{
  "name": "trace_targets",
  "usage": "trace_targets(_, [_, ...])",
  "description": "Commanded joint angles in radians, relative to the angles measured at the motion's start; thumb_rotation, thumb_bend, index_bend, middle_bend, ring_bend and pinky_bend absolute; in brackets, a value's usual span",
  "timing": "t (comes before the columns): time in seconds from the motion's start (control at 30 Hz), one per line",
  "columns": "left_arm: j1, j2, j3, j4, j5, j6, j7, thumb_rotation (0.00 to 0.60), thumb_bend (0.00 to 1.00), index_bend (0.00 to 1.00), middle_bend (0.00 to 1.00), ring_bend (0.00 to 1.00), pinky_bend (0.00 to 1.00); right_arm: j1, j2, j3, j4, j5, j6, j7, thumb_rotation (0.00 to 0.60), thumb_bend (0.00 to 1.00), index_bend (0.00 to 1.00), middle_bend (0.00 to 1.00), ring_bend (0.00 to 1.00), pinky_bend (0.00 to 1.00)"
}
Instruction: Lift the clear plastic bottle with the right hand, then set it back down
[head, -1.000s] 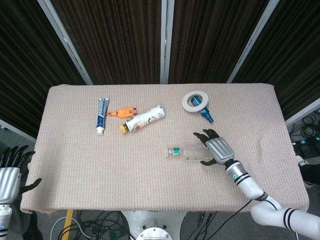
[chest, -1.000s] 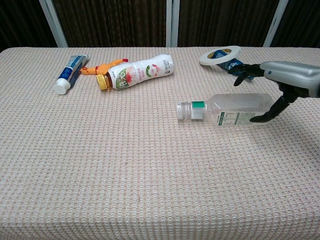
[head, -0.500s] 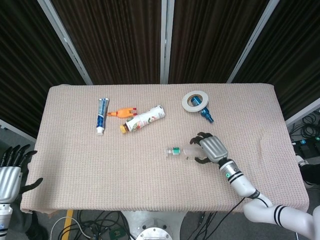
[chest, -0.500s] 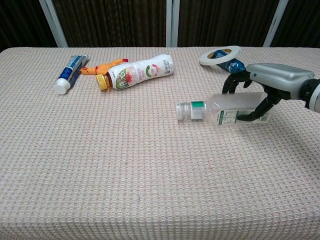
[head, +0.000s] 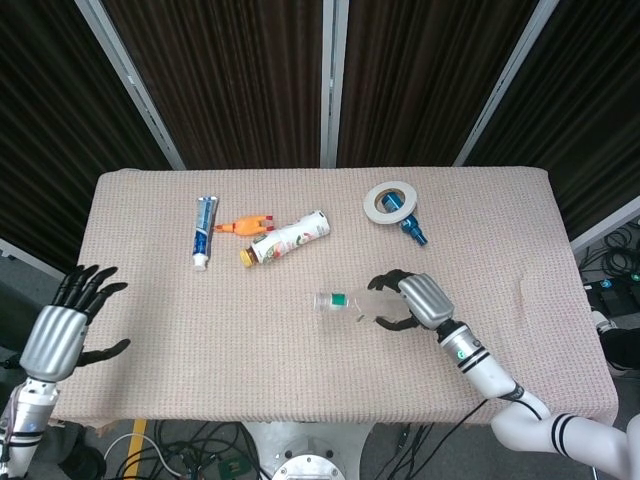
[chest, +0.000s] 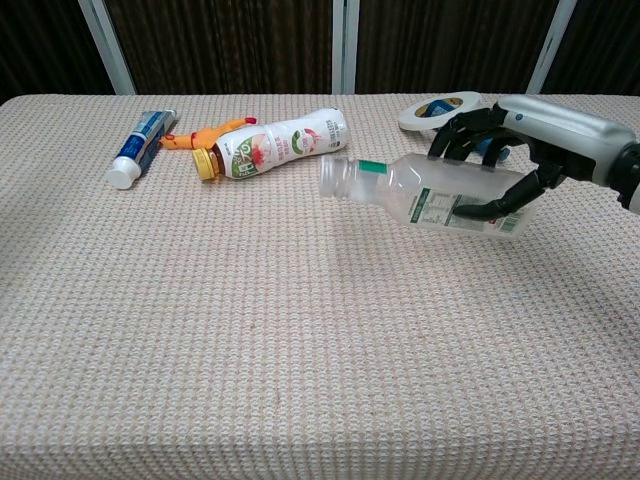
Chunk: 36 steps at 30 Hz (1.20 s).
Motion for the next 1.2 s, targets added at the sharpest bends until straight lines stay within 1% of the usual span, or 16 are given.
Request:
trace_targets(0.03, [-0.080,-0.025,-0.025,-0.008,0.057,-0.044,-0.063,0.600,0.09,0.23,0.10,0.03,0.00,0.005,-0.020,-0.033,0.052,-0.137,0.146,0.282,0.600,0.40,0.51,0.47,0.31,0.46])
trace_targets(0.17, [-0.155,-0.061,-0.049,-0.021,0.092,-0.082,-0.077,0.600,0.09,0.23,0.10,0.03,0.00,0.019,-0.061,-0.029,0.081,-0.161,0.199,0.374,0.600,0.42,0.51,0.47,0.31,0.46])
trace_targets(0.23, [-0.180,-0.076,-0.056,-0.030,0.103,-0.093,-0.078,0.600,0.09,0.23,0.10,0.03,0.00,0.028,-0.074,-0.027,0.084,-0.163,0.208,0.407,0.600,0.43,0.51,0.47,0.31,0.46])
trace_targets(0.4, [-0.234,-0.107,-0.072,-0.058,0.114,-0.115,-0.089,0.600,0.08,0.23,0.10,0.03,0.00,0.051,-0.100,-0.023,0.091,-0.166,0.215,0.445,0.600,0.43,0.51,0.47,0.31,0.46])
trace_targets(0.8, [-0.314,-0.156,-0.086,-0.115,0.111,-0.151,-0.053,0.600,0.06,0.23,0.10,0.03,0.00,0.106,-0.112,-0.012,0.065,-0.154,0.183,0.412,0.600,0.43,0.51,0.47,0.31,0.46])
trace_targets(1.0, [-0.335,-0.172,-0.093,-0.119,0.099,-0.158,-0.020,0.600,0.06,0.23,0.10,0.03,0.00,0.125,-0.104,-0.010,0.044,-0.147,0.168,0.398,0.600,0.43,0.51,0.47,0.31,0.46])
trace_targets(1.2, [-0.347,-0.180,-0.089,-0.118,0.089,-0.157,0.000,0.600,0.06,0.23,0.10,0.03,0.00,0.134,-0.101,-0.017,0.032,-0.141,0.160,0.389,0.600,0.43,0.51,0.47,0.31,0.46])
